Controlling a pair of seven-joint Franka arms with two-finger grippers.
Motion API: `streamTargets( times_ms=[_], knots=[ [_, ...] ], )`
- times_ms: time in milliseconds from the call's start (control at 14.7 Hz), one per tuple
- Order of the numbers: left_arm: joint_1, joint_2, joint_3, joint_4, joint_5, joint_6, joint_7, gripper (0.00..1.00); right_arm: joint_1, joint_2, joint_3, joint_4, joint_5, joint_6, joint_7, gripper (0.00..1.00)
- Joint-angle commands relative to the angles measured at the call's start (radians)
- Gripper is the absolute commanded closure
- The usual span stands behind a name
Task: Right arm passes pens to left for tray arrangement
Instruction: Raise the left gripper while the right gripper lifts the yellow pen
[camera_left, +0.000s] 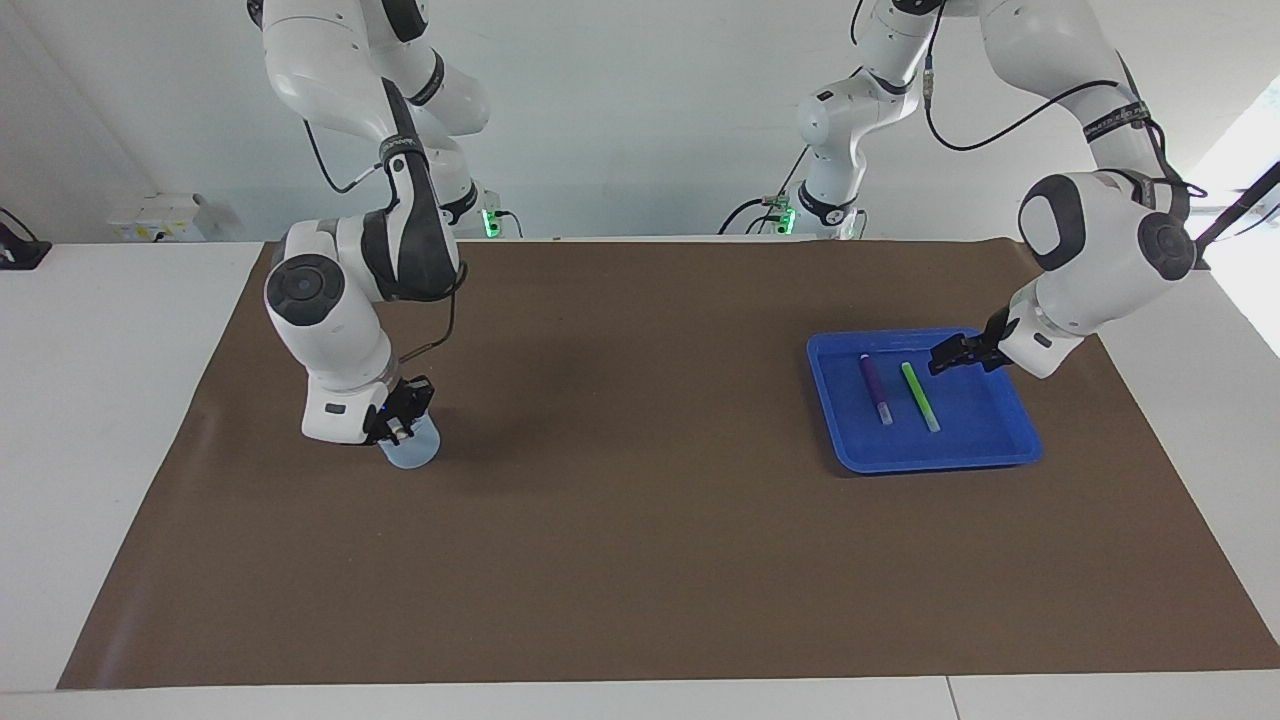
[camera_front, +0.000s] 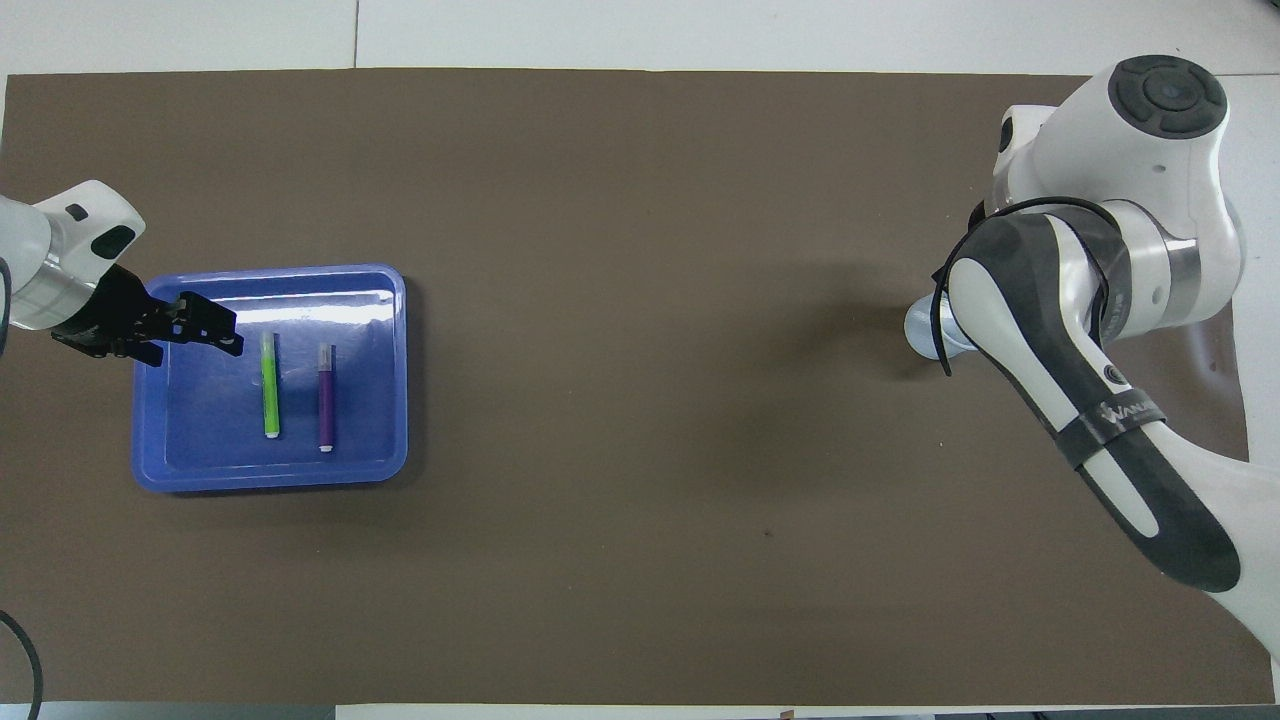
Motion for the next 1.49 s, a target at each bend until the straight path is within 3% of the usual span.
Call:
streamTargets(
  times_ms=[0, 339, 611, 814, 1086, 1425],
  knots=[
    [-0.047, -0.024, -0.003, 0.077, 0.002, -0.119, -0.083, 0.00, -0.012, -0.042, 0.013, 0.074, -0.005, -0.093, 0.035, 1.00],
    [-0.058, -0.141, -0.009, 0.091, -0.177, -0.178, -0.341, 0.00, -0.001, -0.062, 0.039, 0.246, 0.013, -0.258, 0.232, 1.00],
    [-0.059, -0.196, -0.010, 0.085, -0.328, -0.167, -0.725, 0.00, 0.010, -0.105, 0.081, 0.250, 0.159, -0.244, 0.513, 1.00],
    [-0.062, -0.225, -0.013, 0.080, -0.468, -0.153, -0.975, 0.00, 0.040, -0.130, 0.154, 0.250, 0.182, -0.235, 0.779, 1.00],
    [-0.065, -0.245, -0.033, 0.071, -0.555, -0.063, -1.303, 0.00, 0.047, -0.159, 0.236, 0.240, 0.300, -0.138, 1.174, 1.00],
    [-0.107, -0.250, -0.066, 0.071, -0.566, 0.055, -1.665, 0.00, 0.080, -0.157, 0.325, 0.228, 0.348, 0.019, 1.539, 1.00]
  ],
)
